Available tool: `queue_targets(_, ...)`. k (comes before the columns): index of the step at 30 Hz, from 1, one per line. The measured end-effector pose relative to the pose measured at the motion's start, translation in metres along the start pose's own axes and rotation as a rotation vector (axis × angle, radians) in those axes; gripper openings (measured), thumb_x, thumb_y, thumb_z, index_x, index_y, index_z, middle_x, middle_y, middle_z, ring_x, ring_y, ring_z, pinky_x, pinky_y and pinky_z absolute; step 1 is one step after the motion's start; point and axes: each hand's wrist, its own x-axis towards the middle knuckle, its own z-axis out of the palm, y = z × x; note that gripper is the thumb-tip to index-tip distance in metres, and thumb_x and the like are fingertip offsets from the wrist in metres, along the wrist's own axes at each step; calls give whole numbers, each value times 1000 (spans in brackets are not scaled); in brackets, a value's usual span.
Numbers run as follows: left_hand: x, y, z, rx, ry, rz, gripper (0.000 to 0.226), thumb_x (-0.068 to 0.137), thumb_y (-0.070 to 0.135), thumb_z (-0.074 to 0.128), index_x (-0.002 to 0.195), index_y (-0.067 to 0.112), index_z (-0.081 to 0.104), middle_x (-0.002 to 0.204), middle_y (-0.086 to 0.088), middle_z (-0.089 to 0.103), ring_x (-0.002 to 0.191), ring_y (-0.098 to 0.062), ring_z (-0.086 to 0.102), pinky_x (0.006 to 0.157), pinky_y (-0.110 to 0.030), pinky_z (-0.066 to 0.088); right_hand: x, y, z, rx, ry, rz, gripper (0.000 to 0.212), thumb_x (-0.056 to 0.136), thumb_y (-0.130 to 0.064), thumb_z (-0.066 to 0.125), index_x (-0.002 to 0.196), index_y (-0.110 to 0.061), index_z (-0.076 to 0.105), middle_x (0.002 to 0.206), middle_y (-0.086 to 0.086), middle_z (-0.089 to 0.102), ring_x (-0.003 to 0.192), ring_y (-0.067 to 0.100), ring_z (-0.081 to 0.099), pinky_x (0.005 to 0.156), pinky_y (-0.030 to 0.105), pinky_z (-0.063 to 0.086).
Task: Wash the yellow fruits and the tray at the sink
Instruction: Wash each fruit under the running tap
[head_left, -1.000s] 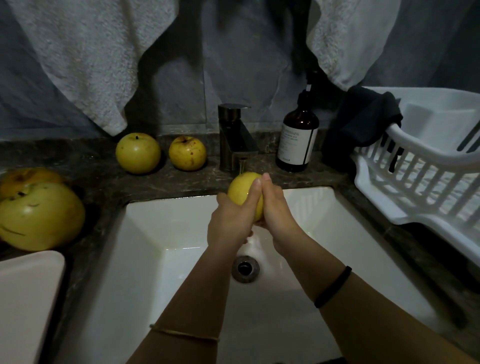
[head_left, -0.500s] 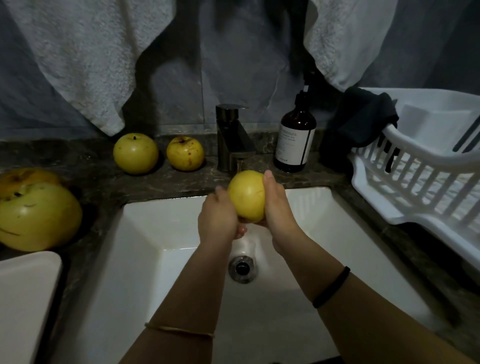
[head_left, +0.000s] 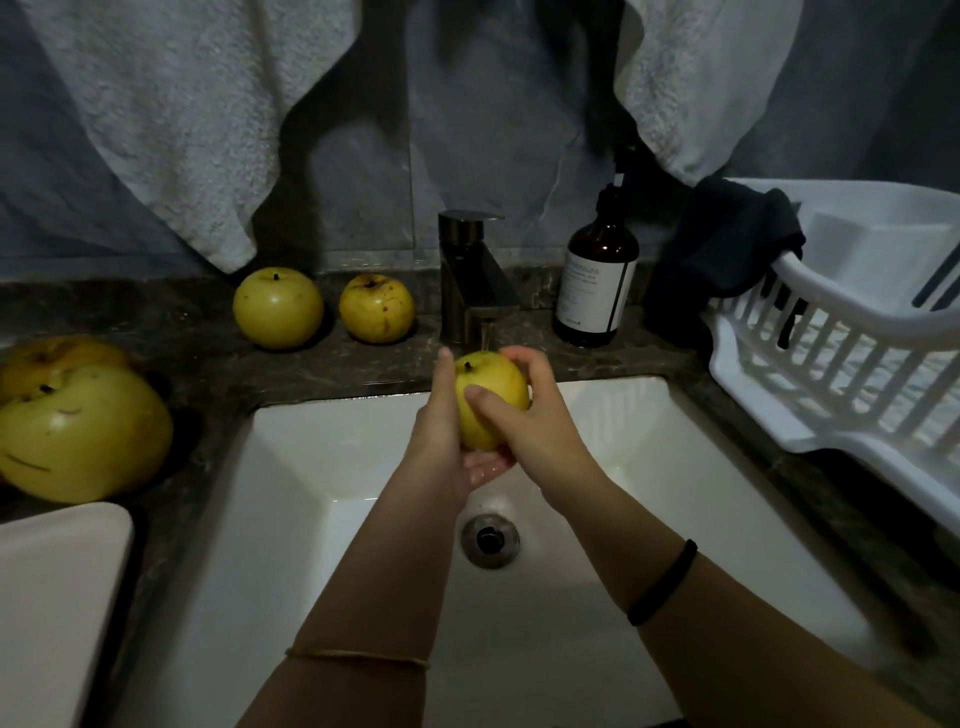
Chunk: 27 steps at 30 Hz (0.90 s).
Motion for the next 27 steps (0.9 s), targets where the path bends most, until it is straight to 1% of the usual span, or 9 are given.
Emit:
queue_targets(3, -5, 0, 2, -59, -66, -14, 64, 81, 67, 54, 118, 14, 56, 111, -14, 64, 89, -28, 67, 64, -39, 56, 0, 5, 0, -318, 18, -113, 53, 90, -51, 52, 138, -45, 31, 139, -8, 37, 115, 13, 48, 98, 39, 45)
queue_targets(5, -10, 0, 1, -43, -110, -43, 54, 83, 62, 56, 105, 13, 59, 102, -12, 67, 85, -26, 67, 63, -37, 56, 0, 5, -2, -428, 40, -169, 51, 93, -54, 43, 141, -42, 30, 141, -6, 36, 114, 13, 48, 97, 36, 43)
queue_targets(7, -9, -1, -1, -35, -124, -53, 48, 84, 56, 60, 105, 13, 59, 100, -14, 67, 79, -27, 69, 56, -36, 57, 0, 6, -4, -464, 69, -192, 46, 93, -55, 40, 137, -41, 35, 138, -4, 41, 112, 13, 49, 96, 36, 42)
queue_targets(10, -7, -2, 2, -7, -101, 13, 55, 81, 52, 66, 120, 15, 55, 114, -15, 64, 87, -30, 70, 55, -36, 56, 3, 7, -3, -300, 141, -123, 38, 93, -52, 44, 129, -41, 41, 128, -5, 50, 110, 14, 52, 95, 41, 46)
queue_targets(14, -8, -7, 7, 194, -38, 234, 47, 84, 43, 67, 117, 15, 49, 112, -8, 58, 93, -23, 65, 66, -38, 60, 10, 2, -5, 95, 156, 68, 23, 94, -40, 50, 116, -34, 52, 114, -5, 55, 100, 11, 56, 86, 34, 50)
queue_targets(17, -7, -6, 8, 269, -37, 279, 46, 83, 40, 68, 118, 18, 45, 114, -7, 55, 98, -23, 63, 72, -38, 60, 13, 1, -7, 251, 142, 148, 10, 94, -40, 51, 103, -36, 54, 109, -5, 56, 102, 16, 58, 92, 41, 51)
queue_targets(20, -4, -7, 7, 307, -47, 331, 46, 82, 34, 69, 120, 24, 44, 118, -7, 54, 100, -24, 62, 77, -40, 59, 13, 2, -7, 384, 69, 278, 36, 89, -57, 51, 116, -33, 53, 117, 4, 59, 107, 25, 61, 91, 51, 52)
queue_targets(23, -4, -7, 7, 310, -50, 342, 48, 84, 38, 66, 123, 25, 42, 120, -6, 53, 102, -24, 61, 82, -41, 57, 13, 0, -7, 314, 61, 232, 40, 93, -53, 47, 124, -28, 49, 123, 5, 56, 109, 24, 59, 94, 49, 51)
queue_targets(27, -1, -7, 9, 281, 0, 287, 48, 88, 47, 59, 124, 21, 42, 118, -8, 54, 99, -25, 63, 73, -38, 59, 10, -3, -6, 154, 67, 94, 41, 99, -44, 38, 136, -27, 40, 128, -2, 47, 110, 12, 51, 88, 26, 46)
